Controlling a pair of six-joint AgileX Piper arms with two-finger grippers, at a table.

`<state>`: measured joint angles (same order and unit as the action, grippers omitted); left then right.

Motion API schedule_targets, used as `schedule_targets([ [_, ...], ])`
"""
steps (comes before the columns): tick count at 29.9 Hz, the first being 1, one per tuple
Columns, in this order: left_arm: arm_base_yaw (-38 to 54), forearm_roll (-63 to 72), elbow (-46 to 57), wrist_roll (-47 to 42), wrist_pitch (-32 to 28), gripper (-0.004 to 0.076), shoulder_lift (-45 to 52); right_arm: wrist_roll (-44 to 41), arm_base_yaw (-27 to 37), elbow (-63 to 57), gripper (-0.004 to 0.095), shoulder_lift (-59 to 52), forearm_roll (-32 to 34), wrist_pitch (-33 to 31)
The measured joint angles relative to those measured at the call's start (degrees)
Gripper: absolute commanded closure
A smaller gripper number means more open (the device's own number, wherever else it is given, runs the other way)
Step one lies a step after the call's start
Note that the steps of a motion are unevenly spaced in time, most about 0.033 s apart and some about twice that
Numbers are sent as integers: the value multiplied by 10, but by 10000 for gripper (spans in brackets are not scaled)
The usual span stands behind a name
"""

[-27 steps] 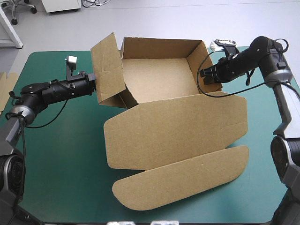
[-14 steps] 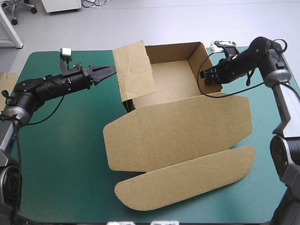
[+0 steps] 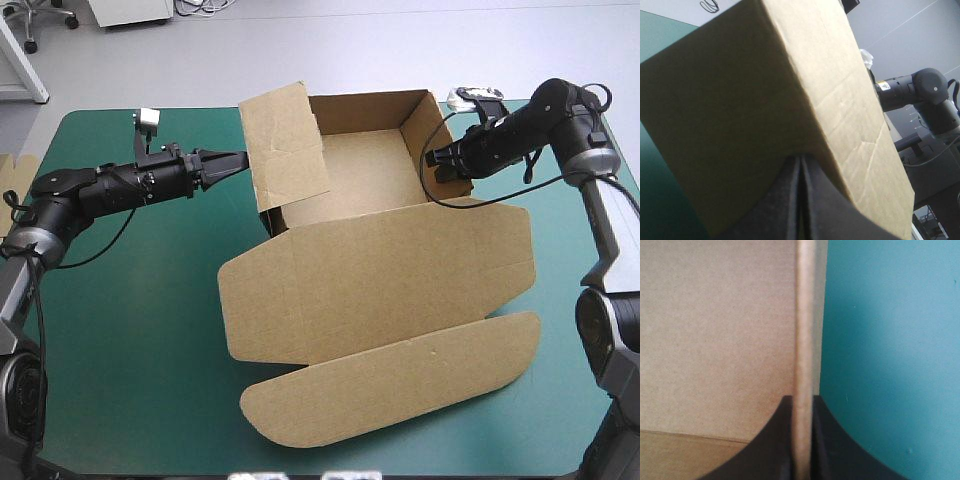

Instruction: Fold the box

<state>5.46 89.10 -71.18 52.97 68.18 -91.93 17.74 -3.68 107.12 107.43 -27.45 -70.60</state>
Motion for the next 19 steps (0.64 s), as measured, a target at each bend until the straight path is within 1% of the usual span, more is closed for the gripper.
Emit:
schedule_targets([
  [2,0,-1,0,0,0,635,0,0,0,0,906,0,0,0],
  [3,0,-1,0,0,0,590,0,0,0,0,906,0,0,0],
  [7,-1,5,0,-1,0,453,0,0,0,0,906,0,0,0],
  [9,-6,8,0,-1,-1,397,0,0,0,0,906,0,0,0],
  [12,-21,8,0,-1,-1,351,0,0,0,0,906,0,0,0],
  [19,-57,0,-4,-1,-12,333,0,0,0,0,906,0,1,-1],
])
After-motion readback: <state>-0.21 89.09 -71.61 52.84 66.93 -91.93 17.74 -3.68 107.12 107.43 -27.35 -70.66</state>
